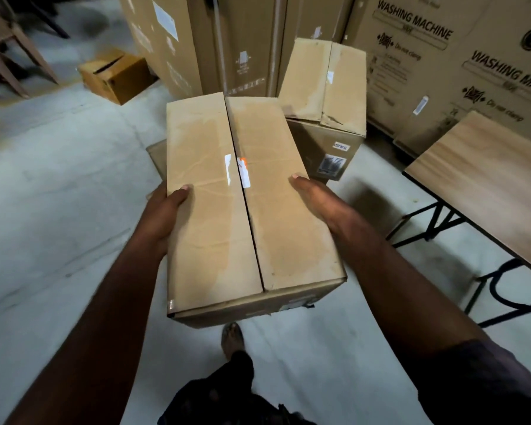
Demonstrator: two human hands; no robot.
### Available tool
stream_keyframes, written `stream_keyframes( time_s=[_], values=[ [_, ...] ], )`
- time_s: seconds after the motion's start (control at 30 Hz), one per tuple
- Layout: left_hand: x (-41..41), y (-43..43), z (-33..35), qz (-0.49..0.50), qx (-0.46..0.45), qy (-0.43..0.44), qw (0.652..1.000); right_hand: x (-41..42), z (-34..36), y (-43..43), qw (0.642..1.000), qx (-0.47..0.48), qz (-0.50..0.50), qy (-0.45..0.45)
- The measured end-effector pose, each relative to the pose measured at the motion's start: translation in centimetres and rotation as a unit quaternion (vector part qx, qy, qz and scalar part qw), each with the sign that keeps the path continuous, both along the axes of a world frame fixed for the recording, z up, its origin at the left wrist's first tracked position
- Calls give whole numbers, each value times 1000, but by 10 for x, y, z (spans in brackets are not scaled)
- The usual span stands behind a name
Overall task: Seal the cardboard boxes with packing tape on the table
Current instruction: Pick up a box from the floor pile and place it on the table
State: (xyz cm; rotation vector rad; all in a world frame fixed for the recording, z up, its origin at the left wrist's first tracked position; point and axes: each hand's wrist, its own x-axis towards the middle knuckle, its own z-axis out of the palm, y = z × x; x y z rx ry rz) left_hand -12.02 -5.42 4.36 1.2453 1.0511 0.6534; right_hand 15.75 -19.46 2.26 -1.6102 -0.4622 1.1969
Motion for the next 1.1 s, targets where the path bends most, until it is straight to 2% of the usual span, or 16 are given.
stream_keyframes(
  time_s=[0.23, 0.37, 0.47, 0.63, 0.73, 0.8, 0.9, 1.0, 1.1],
  values=[
    [12, -93, 14, -32, -2, -9, 999, -1, 33, -114, 998, 29, -55, 24],
    [39, -149, 20, -66, -2, -16, 998, 8, 52, -180, 984, 78, -138, 81],
    [66, -190, 26, -115, -1, -28, 993, 10, 68, -235, 972, 99, -194, 88],
    [116, -240, 34, -172, -9, -36, 984, 30, 80, -319, 970, 84, -230, 14],
    [148, -263, 38, -200, -24, -41, 979, 49, 83, -364, 975, -47, -182, -123],
    [171, -277, 41, -217, -32, -40, 975, 63, 87, -390, 957, -127, -170, -199],
    [210, -292, 43, -240, -40, -39, 969, 85, 85, -414, 948, -142, -196, -206],
    [255, -305, 43, -266, -45, -43, 962, 115, 80, -429, 943, -61, -283, -166],
    [301, -309, 43, -294, -38, -43, 954, 144, 77, -441, 938, -23, -329, -102]
  ],
)
